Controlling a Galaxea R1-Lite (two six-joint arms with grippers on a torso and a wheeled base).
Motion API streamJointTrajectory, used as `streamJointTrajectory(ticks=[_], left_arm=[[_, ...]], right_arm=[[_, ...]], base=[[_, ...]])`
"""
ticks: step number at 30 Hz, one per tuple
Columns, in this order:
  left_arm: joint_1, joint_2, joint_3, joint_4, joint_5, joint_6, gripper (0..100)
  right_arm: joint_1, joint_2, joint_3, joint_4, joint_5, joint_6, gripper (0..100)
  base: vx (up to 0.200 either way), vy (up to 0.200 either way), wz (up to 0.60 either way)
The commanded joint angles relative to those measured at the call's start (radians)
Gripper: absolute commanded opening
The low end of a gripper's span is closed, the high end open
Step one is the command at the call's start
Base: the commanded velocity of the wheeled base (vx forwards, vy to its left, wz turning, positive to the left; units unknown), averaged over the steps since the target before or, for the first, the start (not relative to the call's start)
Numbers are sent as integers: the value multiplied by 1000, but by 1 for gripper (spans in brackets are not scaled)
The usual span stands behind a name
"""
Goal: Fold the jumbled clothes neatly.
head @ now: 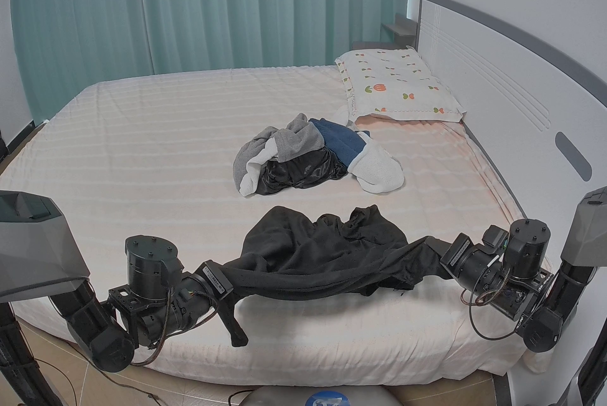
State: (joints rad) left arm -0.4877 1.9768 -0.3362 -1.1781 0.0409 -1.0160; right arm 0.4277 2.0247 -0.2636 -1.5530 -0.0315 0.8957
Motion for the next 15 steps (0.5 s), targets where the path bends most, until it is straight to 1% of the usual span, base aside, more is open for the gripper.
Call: streamJointTrajectory(ticks=[1, 2, 5, 7, 10, 12, 13, 15], left_arm=[[20, -12, -1, 0, 1, -4, 0], [40, -29, -1, 0, -1, -3, 0], [44, -61, 8, 0, 1, -4, 0], [44, -90, 55, 0, 1, -7, 0], [44, -125, 86, 0, 1, -50, 0], [44, -127, 86, 0, 1, -52, 0], [58, -139, 86, 0, 2, -78, 0], [57, -142, 92, 0, 1, -79, 0]], right_arm=[[13, -11, 4, -10, -1, -3, 0], [13, -26, 3, -10, -8, -6, 0], [22, -31, 1, -10, -11, -8, 0], [33, -23, -3, -10, -11, -6, 0], [57, -21, -2, -10, -16, -6, 0], [60, -21, 0, -10, -19, -6, 0], [80, -24, -6, -10, -50, -9, 0], [86, -21, -12, -10, -77, -12, 0]], base=[[0, 200, 0], [0, 200, 0], [0, 200, 0], [0, 200, 0], [0, 200, 0], [0, 200, 0], [0, 200, 0], [0, 200, 0]])
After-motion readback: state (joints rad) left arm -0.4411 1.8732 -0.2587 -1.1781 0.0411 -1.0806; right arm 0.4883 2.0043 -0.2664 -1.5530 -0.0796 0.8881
